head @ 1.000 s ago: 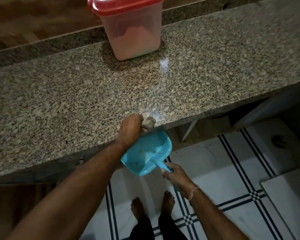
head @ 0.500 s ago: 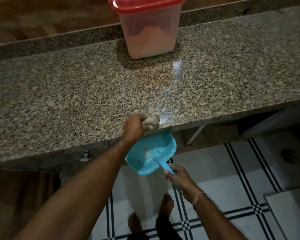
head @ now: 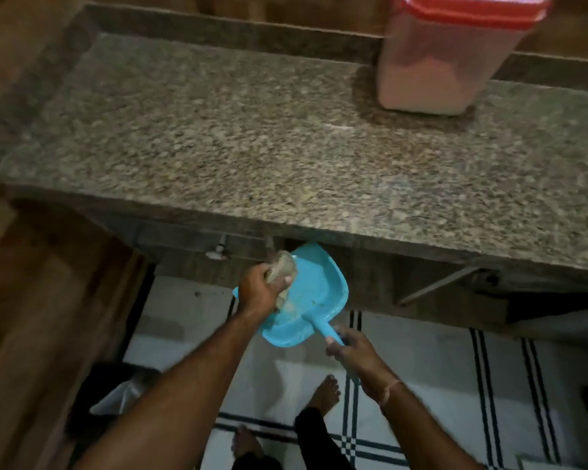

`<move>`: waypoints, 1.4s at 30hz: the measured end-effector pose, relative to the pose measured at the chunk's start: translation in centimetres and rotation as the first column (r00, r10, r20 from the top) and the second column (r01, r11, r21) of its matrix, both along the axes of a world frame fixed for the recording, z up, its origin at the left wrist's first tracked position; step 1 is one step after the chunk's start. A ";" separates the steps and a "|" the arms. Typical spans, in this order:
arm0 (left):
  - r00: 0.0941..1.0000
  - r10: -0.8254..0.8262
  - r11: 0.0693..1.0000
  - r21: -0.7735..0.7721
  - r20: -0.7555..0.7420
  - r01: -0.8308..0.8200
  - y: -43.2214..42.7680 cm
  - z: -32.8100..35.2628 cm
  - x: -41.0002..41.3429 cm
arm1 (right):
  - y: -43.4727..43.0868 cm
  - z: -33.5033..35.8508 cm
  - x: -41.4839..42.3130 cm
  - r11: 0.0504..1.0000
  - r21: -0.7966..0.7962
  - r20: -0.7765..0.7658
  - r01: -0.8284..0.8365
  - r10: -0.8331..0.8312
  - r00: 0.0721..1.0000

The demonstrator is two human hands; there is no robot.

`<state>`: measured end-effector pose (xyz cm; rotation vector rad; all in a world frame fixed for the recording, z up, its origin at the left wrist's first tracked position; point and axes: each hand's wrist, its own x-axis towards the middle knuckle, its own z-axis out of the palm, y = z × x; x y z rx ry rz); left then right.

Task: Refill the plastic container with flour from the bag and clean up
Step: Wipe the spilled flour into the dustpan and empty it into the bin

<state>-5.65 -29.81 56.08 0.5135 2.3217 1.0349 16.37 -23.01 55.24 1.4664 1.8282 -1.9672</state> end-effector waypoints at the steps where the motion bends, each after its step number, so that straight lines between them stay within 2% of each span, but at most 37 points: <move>1: 0.994 0.098 0.995 -0.004 0.044 -0.098 -3.1 -0.2 -0.5 | -1.4 0.1 -1.1 0.998 -0.001 0.014 -0.058 0.058 0.998; 3: 0.954 0.274 0.962 -0.027 0.118 -0.273 -9.0 -0.5 -1.6 | -4.6 0.2 -3.4 0.988 -0.007 0.031 -0.156 0.156 0.987; 7: 0.807 0.531 0.842 -0.053 0.260 -0.537 -20.4 -2.2 -2.9 | -11.1 0.6 -7.4 0.947 -0.006 0.070 -0.321 0.320 0.945; 11: 0.649 0.682 0.707 -0.076 0.336 -0.703 -29.5 -2.7 -3.4 | -17.0 -1.1 -10.9 0.880 0.015 0.093 -0.475 0.472 0.877; 14: 0.509 0.793 0.567 -0.103 0.334 -0.817 -36.0 -3.7 -3.1 | -21.6 -3.9 -14.0 0.817 -0.025 0.119 -0.576 0.575 0.810; 18: 0.342 0.898 0.395 -0.164 0.276 -0.904 -42.5 -7.5 -3.7 | -27.0 -9.2 -18.7 0.705 -0.070 0.183 -0.706 0.705 0.686; 21: 0.232 0.929 0.302 -0.229 0.288 -0.925 -45.9 -12.2 -5.1 | -31.2 -14.2 -22.9 0.663 -0.132 0.267 -0.737 0.740 0.618; 24: 0.155 0.954 0.219 -0.241 0.258 -0.946 -48.5 -18.1 -6.5 | -34.9 -20.8 -27.0 0.590 -0.170 0.331 -0.789 0.788 0.518; 28: 0.059 0.965 0.123 -0.245 0.254 -0.962 -50.8 -23.6 -8.6 | -39.7 -29.9 -32.2 0.465 -0.114 0.333 -0.878 0.850 0.407; 32: -0.001 0.962 0.066 -0.235 0.272 -0.970 -51.8 -27.6 -8.9 | -43.4 -32.6 -35.8 0.445 -0.117 0.370 -0.888 0.849 0.377; 36: -0.058 0.961 0.020 -0.280 0.269 -0.960 -52.1 -29.7 -7.9 | -44.0 -33.9 -35.2 0.438 -0.105 0.412 -0.893 0.836 0.362; 39: -0.044 0.968 0.030 -0.286 0.247 -0.958 -52.0 -30.3 -7.7 | -43.9 -35.0 -33.7 0.479 -0.087 0.359 -0.874 0.833 0.421; 42: -0.036 0.970 0.032 -0.274 0.239 -0.961 -52.2 -31.5 -7.9 | -44.1 -37.6 -33.3 0.560 -0.078 0.306 -0.825 0.801 0.515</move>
